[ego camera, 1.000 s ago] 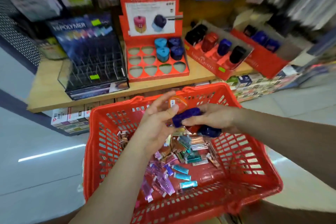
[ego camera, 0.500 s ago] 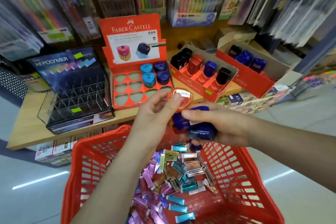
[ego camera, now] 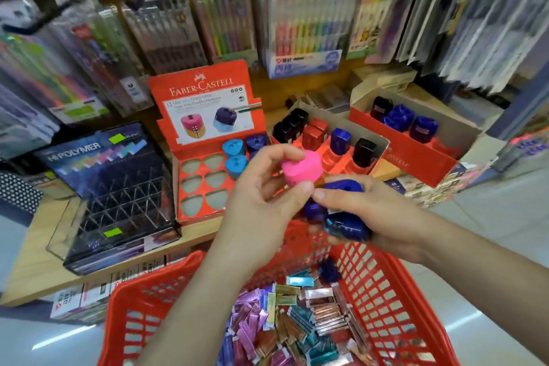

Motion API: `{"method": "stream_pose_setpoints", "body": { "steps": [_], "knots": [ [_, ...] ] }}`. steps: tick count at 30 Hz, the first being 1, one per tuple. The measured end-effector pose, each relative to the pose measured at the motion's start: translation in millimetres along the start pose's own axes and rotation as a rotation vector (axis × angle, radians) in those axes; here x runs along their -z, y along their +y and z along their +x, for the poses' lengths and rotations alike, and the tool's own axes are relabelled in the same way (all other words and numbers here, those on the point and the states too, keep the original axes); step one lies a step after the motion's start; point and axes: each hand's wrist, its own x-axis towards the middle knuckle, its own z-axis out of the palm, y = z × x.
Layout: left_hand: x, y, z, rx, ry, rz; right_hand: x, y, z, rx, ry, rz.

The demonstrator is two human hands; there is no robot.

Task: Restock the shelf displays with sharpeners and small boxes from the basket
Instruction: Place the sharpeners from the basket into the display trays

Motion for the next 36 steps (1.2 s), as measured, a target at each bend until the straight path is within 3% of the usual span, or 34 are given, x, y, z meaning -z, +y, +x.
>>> {"method": "stream_pose_setpoints", "body": {
  "steps": [5,7,12,17,24,30,36],
  "knots": [
    [13.6,-9.6,3.6,0.105,-0.078,0.304,-0.3,19.1,14.6,0.097,0.029,-0.168],
    [16.4,-13.3,1.8,0.132,-0.084,0.28,-5.6,21.4,24.1,0.142,0.011,-0.229],
    [51.8,-22.3,24.4,0.135,0.192,0.284,-16.7,7.0,51.9,0.159,-0.028,-0.3],
    [122.9,-52.0,73.4,0.178,0.378,0.59,-18.0,-6.3,74.5,0.121,-0.014,-0.22],
    [138.8,-88.6,105.8,0.042,0.232,1.063,-20.3,4.9,84.6,0.065,-0.068,-0.171],
    [142.8,-105.7,107.6,-0.015,0.081,1.234,-17.1,8.8,87.2,0.031,-0.131,-0.188],
    [141.5,-104.1,112.4,0.051,0.079,1.273,-20.9,-4.4,90.8,0.011,-0.121,-0.133]
  ]
}}
